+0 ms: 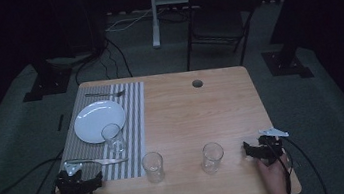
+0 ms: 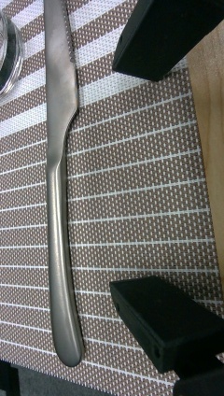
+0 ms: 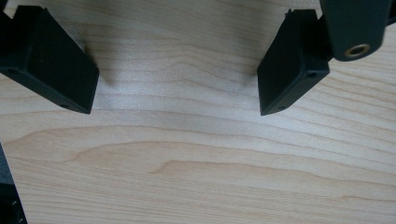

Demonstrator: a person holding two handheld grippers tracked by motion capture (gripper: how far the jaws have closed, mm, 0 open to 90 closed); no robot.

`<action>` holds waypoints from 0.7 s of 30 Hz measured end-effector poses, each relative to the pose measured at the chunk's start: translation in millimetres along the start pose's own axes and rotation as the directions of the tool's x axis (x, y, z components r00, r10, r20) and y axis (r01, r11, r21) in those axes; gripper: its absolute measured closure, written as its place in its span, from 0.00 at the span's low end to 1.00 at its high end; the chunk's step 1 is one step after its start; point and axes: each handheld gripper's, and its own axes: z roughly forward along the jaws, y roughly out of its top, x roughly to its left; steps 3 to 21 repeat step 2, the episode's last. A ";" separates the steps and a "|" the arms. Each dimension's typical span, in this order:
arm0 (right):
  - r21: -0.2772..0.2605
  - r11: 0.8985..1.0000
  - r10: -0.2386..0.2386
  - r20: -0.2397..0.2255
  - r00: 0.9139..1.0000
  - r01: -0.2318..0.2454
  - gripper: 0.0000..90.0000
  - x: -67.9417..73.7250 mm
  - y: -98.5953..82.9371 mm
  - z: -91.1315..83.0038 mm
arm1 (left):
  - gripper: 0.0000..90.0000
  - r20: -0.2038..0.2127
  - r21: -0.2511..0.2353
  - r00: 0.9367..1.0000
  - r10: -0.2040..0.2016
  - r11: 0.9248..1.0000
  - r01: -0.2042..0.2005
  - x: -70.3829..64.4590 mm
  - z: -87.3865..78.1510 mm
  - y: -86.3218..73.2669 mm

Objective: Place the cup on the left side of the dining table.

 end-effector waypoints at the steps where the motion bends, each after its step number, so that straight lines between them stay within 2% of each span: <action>1: 0.000 1.000 0.000 0.000 1.000 0.000 0.14 0.0 0.0 0.0 | 0.00 0.000 0.000 1.000 0.000 1.000 0.000 0.0 0.0 0.0; 21: 0.000 1.000 0.000 0.000 1.000 0.000 0.14 0.0 0.0 0.0 | 0.00 0.000 0.000 1.000 0.000 1.000 0.000 0.0 0.0 0.0</action>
